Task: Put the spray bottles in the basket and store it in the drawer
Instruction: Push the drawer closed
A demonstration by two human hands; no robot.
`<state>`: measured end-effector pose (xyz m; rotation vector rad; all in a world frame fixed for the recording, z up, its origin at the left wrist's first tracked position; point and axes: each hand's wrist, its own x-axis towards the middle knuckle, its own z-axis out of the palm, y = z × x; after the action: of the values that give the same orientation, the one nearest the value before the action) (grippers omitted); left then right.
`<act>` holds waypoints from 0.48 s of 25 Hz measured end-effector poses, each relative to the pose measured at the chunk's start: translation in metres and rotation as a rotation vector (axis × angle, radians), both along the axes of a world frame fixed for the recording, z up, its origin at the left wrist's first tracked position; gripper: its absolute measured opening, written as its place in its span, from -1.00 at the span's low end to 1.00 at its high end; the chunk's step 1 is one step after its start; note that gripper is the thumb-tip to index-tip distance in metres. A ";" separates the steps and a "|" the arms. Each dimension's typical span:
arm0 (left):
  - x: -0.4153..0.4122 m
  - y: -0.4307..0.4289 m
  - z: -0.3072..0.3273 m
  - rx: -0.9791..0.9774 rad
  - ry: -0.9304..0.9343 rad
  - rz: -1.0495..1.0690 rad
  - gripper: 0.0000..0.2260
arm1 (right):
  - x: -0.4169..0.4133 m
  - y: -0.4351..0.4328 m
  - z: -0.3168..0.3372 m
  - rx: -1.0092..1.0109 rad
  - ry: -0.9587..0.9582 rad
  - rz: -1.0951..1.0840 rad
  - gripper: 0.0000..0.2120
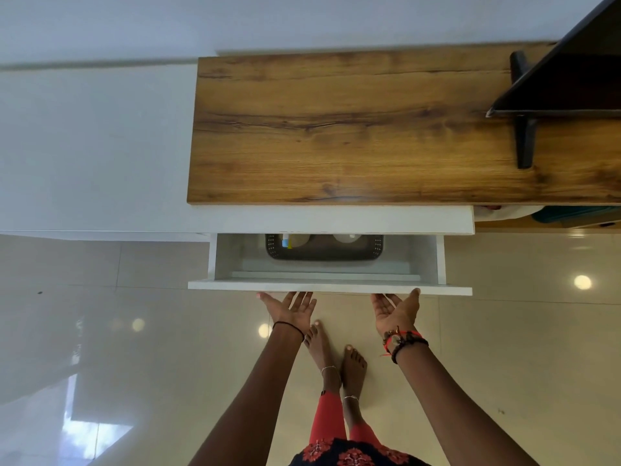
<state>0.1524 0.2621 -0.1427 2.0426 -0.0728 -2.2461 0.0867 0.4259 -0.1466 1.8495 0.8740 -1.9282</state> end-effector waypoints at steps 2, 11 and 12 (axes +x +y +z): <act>-0.002 -0.001 -0.001 -0.015 0.011 -0.034 -0.21 | -0.007 -0.005 0.003 -0.008 0.009 -0.022 -0.29; -0.039 -0.017 -0.005 -0.042 0.106 -0.052 -0.17 | -0.052 -0.017 0.001 -0.042 0.058 -0.017 -0.23; -0.044 -0.019 -0.005 -0.047 0.117 -0.057 -0.16 | -0.056 -0.019 0.001 -0.041 0.068 -0.016 -0.23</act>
<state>0.1086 0.2436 -0.1480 1.9052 -0.1746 -2.3685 0.0305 0.4067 -0.1460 1.7822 0.8358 -2.0144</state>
